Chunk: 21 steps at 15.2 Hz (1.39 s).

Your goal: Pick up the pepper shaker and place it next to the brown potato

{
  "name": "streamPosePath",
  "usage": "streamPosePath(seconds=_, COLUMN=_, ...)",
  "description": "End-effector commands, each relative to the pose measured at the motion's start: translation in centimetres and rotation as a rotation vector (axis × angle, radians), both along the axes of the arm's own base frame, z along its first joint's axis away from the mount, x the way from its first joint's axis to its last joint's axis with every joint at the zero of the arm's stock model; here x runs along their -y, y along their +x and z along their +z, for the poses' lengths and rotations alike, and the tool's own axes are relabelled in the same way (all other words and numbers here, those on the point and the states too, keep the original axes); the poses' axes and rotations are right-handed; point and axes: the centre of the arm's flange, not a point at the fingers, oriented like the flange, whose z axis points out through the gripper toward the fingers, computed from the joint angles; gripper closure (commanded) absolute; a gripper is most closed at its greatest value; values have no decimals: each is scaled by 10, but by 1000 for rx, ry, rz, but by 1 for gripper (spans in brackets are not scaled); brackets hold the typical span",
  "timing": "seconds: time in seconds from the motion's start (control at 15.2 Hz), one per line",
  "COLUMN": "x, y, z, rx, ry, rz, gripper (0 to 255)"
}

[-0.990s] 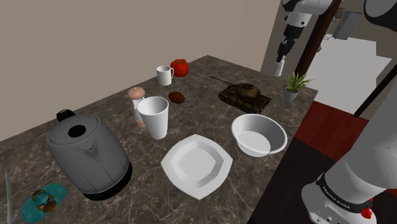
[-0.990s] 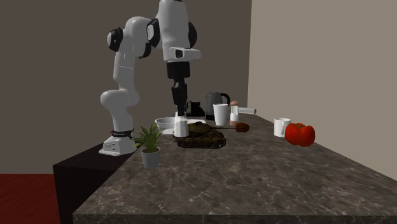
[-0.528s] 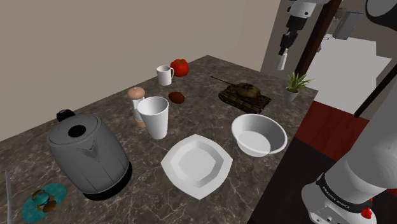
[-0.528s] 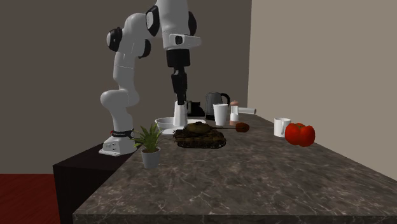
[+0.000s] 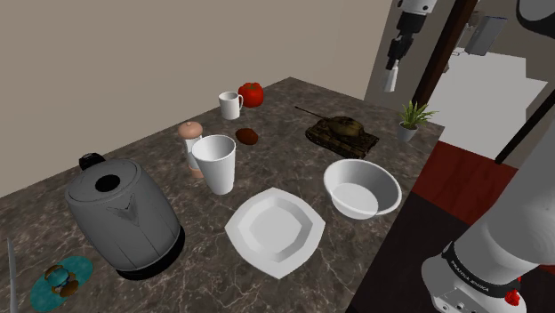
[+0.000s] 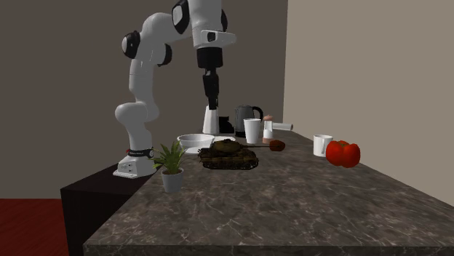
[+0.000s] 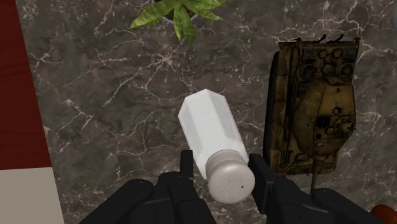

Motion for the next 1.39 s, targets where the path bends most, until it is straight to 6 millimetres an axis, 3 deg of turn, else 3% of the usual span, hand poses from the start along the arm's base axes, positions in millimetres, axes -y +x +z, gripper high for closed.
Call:
streamPosePath(seconds=0.0, x=-25, y=11, z=-1, rx=0, ry=0, rz=-1, gripper=255)
streamPosePath(seconds=1.32, x=-263, y=125, z=0, rx=0, ry=0, rz=-1, gripper=255)
